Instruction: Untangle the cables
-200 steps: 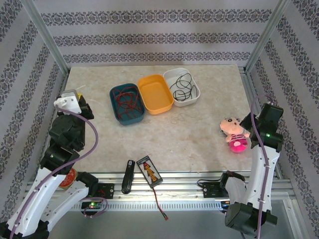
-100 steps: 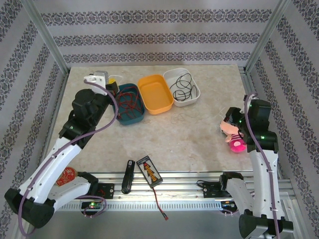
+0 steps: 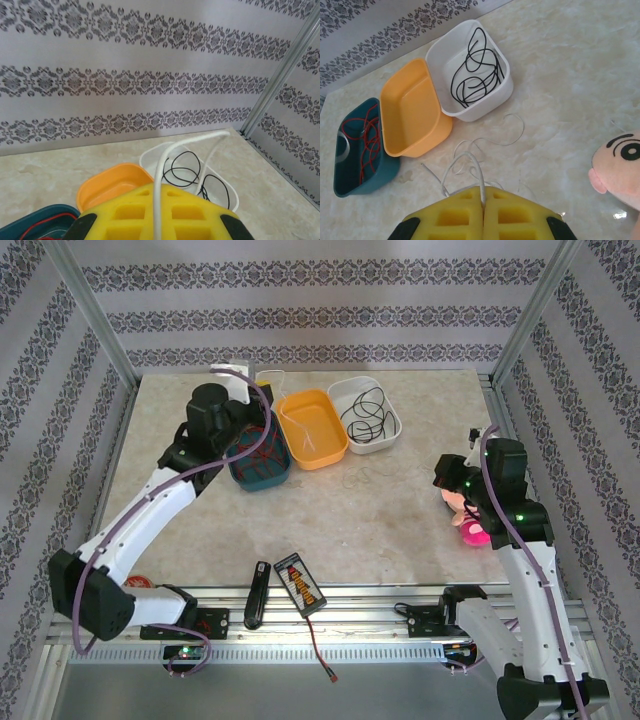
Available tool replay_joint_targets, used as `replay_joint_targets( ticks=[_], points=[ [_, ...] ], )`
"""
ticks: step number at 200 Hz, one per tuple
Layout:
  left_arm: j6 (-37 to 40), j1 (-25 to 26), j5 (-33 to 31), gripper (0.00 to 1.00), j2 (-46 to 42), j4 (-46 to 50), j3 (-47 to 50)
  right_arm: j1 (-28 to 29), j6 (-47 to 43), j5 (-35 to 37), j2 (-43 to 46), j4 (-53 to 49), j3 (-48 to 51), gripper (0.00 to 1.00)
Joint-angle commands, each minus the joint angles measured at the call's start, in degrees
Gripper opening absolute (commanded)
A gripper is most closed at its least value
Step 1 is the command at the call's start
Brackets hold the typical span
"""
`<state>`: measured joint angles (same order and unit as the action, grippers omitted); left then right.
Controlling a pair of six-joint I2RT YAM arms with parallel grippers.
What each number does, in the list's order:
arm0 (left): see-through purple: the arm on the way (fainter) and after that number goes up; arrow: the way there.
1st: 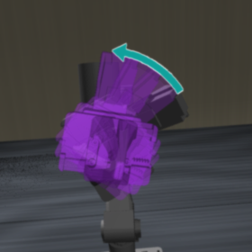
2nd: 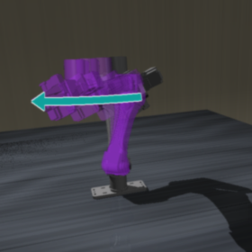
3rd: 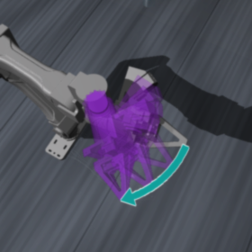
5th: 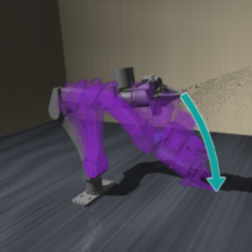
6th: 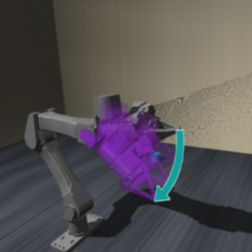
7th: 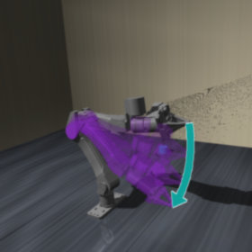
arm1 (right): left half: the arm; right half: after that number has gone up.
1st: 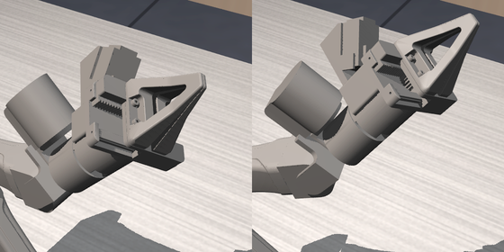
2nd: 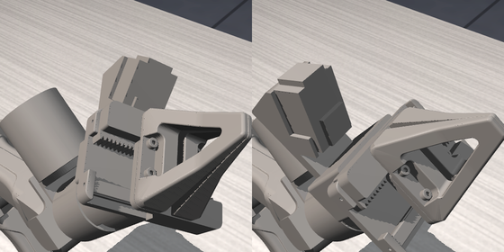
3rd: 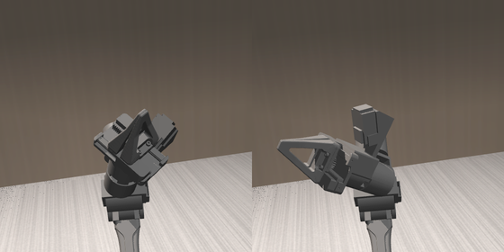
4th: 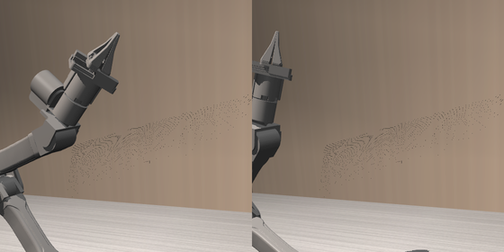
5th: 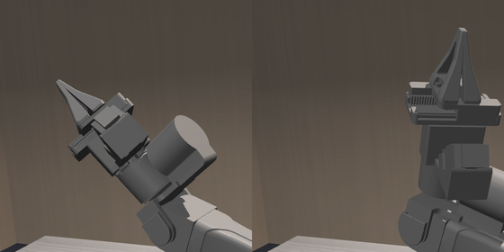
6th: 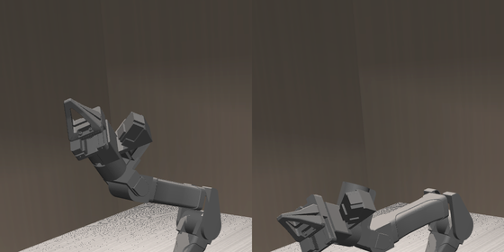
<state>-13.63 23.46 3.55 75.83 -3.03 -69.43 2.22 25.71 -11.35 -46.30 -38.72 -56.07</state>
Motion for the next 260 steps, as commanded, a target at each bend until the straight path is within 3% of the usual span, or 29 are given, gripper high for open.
replay_joint_targets(
  ticks=[1, 131, 260],
  points=[
    [-0.81, -0.33, 1.8, 0.0, 2.75, -0.76, -2.9, 1.32, 1.08, 1.94, 0.03, 1.36, -1.74, 0.01],
    [-2.99, 0.22, 3.91, 0.0, 22.03, -0.95, -12.24, 6.92, 1.61, 5.98, -0.92, 1.72, -2.4, 0.01],
    [-3.0, 0.27, 3.64, 0.0, 32.09, 0.29, -15.56, 7.36, 1.11, 7.09, -1.07, 0.93, -2.12, 0.01]
  ],
)
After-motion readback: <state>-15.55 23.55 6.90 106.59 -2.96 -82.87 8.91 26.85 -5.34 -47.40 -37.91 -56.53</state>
